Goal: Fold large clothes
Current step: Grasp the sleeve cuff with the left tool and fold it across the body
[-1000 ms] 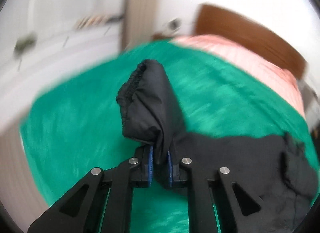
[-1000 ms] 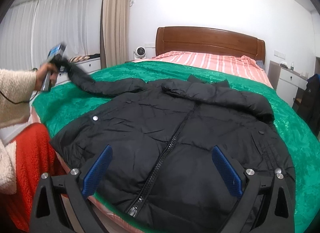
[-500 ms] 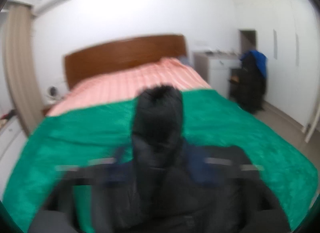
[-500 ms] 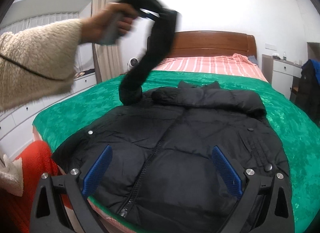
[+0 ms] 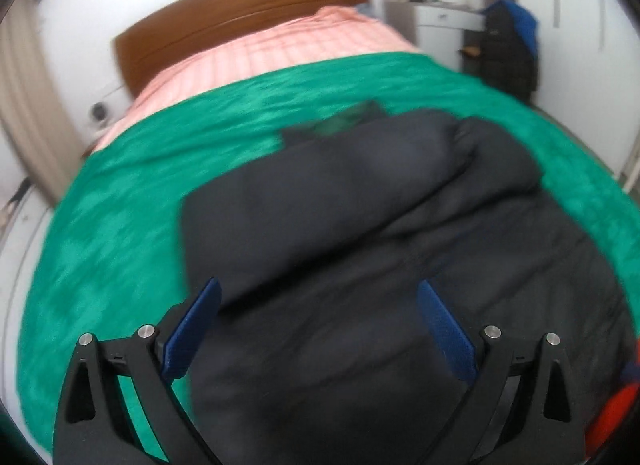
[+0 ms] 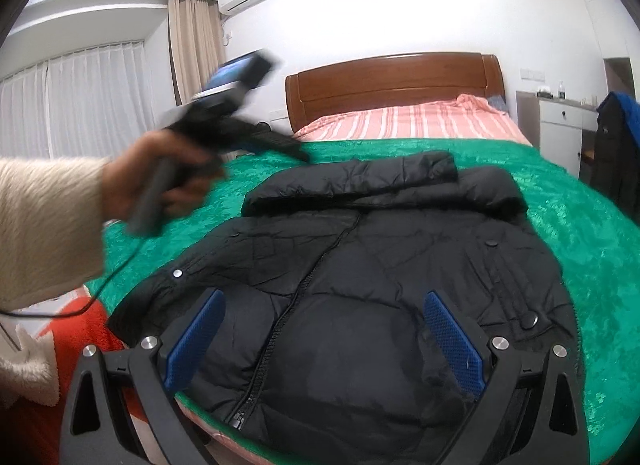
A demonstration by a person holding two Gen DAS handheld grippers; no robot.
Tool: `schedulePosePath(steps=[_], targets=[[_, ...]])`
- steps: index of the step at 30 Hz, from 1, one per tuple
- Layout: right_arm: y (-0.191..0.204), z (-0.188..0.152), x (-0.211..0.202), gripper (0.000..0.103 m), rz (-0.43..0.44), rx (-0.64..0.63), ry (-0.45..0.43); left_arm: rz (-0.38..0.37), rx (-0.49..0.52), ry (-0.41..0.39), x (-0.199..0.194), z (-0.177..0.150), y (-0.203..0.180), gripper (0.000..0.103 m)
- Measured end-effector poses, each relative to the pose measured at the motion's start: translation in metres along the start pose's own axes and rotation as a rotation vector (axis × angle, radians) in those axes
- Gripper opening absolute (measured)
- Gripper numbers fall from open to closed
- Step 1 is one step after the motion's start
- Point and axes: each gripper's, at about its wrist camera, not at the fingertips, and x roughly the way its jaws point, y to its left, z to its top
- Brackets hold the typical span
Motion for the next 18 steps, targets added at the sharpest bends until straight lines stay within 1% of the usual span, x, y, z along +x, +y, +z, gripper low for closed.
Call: schedulePosePath(steps=[4, 6, 9, 11, 14, 16, 18], targets=[[0.007, -0.001, -0.003, 0.099, 0.000, -0.032, -0.006, 0.083, -0.049, 0.034, -0.023, -0.047, 0.038, 0.100], [0.010, -0.001, -0.003, 0.099, 0.001, -0.046, -0.005, 0.095, -0.105, 0.056, -0.031, -0.068, 0.052, 0.100], [0.012, -0.002, 0.001, 0.099, 0.004, -0.052, 0.009, 0.088, -0.193, 0.070, -0.042, -0.099, 0.061, 0.100], [0.012, -0.004, 0.002, 0.099, 0.000, -0.054, 0.015, 0.082, -0.245, 0.065, -0.045, -0.119, 0.058, 0.100], [0.014, -0.004, 0.004, 0.099, -0.010, -0.059, 0.018, 0.078, -0.276, 0.060, -0.042, -0.138, 0.047, 0.100], [0.015, -0.005, 0.005, 0.099, -0.015, -0.066, 0.022, 0.080, -0.290, 0.073, -0.035, -0.145, 0.041, 0.100], [0.018, -0.006, 0.006, 0.099, -0.015, -0.076, 0.029, 0.062, -0.308, 0.083, -0.032, -0.150, 0.037, 0.100]])
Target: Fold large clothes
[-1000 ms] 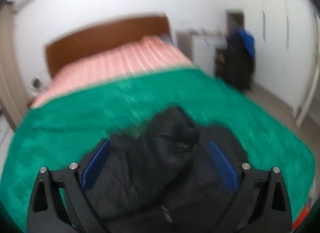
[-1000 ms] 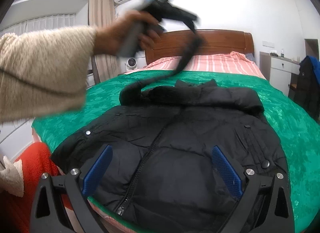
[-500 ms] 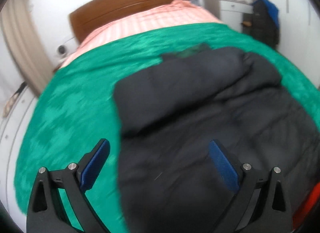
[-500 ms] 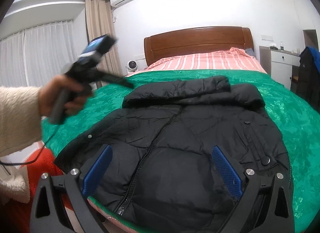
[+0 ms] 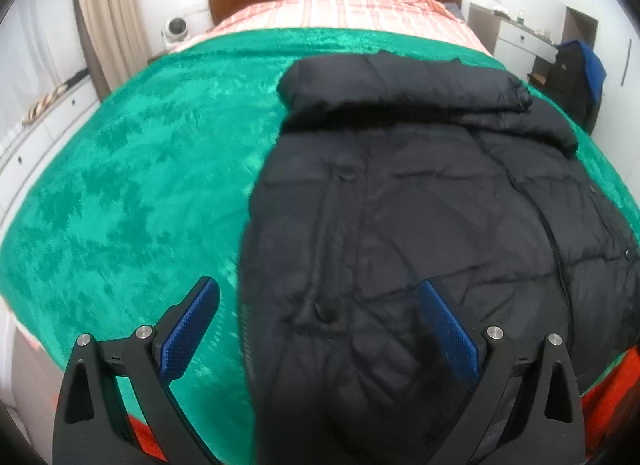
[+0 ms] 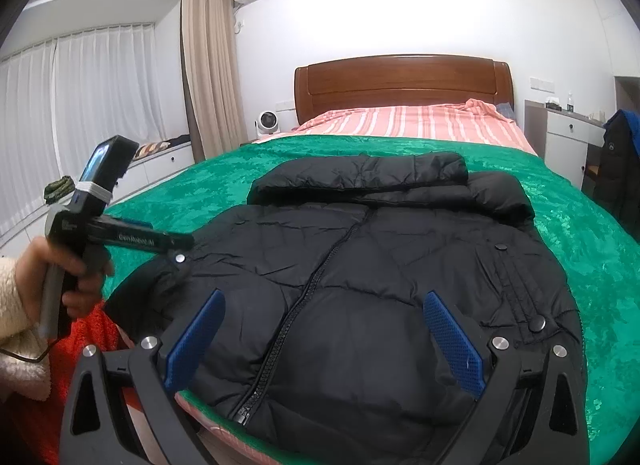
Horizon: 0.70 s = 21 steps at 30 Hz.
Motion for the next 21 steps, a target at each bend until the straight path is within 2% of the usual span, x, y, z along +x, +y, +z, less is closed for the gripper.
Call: schedulePosePath(steps=[6, 14, 21], targets=[[0.007, -0.001, 0.002, 0.099, 0.002, -0.024, 0.006, 0.011, -0.028, -0.033, -0.006, 0.001, 0.007, 0.100], [0.008, -0.003, 0.005, 0.099, 0.007, -0.031, 0.018, 0.047, -0.174, -0.042, -0.006, 0.000, 0.037, 0.100], [0.008, -0.002, 0.005, 0.099, 0.007, -0.031, 0.018, 0.065, -0.172, -0.055, -0.007, 0.001, 0.037, 0.100]])
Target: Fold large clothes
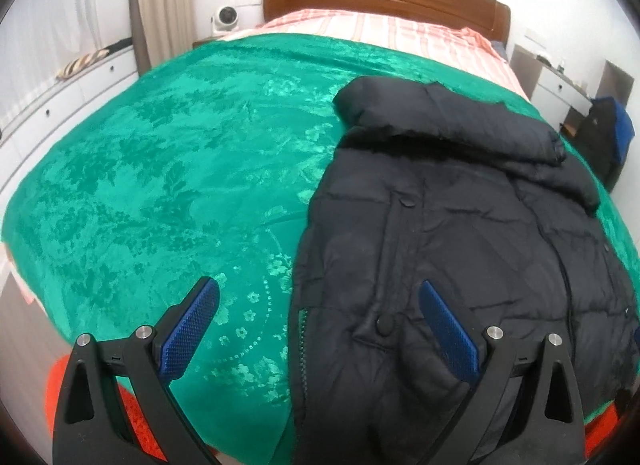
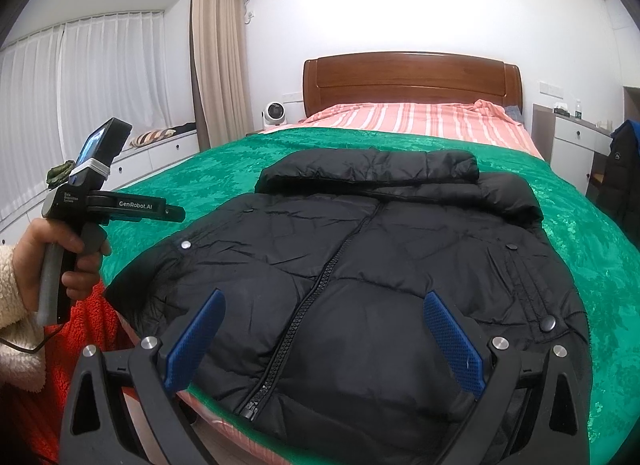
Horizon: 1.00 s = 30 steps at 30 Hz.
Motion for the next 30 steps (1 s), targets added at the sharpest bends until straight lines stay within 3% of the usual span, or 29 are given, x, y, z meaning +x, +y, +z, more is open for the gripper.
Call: schedulePosePath(steps=[30], targets=[[0.006, -0.004, 0.014, 0.099, 0.023, -0.008, 0.044, 0.070, -0.014, 0.013, 0.009, -0.006, 0.009, 0.100]])
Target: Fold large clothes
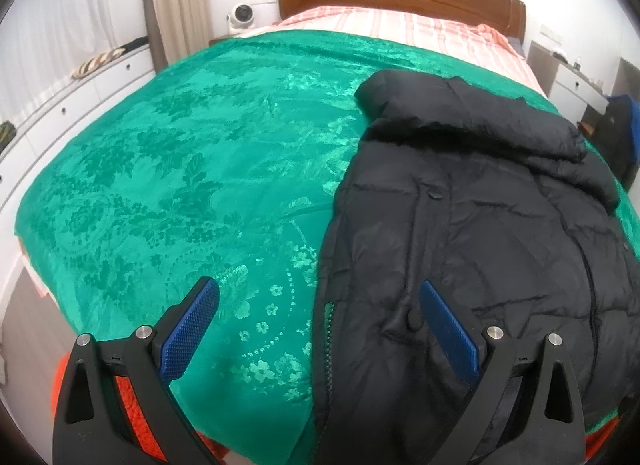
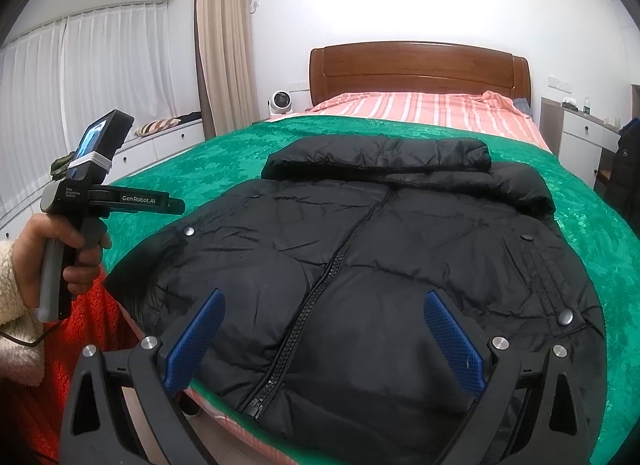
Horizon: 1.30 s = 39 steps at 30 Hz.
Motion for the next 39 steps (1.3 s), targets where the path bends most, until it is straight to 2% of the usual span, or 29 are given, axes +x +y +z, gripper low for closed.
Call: schedulePosePath(steps=[31, 39], targets=[[0.002, -0.001, 0.003, 0.099, 0.003, -0.006, 0.008, 0.008, -0.011, -0.008, 0.000, -0.005, 0.004, 0.100], [-0.008, 0.004, -0.005, 0.099, -0.050, 0.019, 0.006, -0.009, 0.041, 0.016, -0.006, -0.008, 0.004, 0.100]])
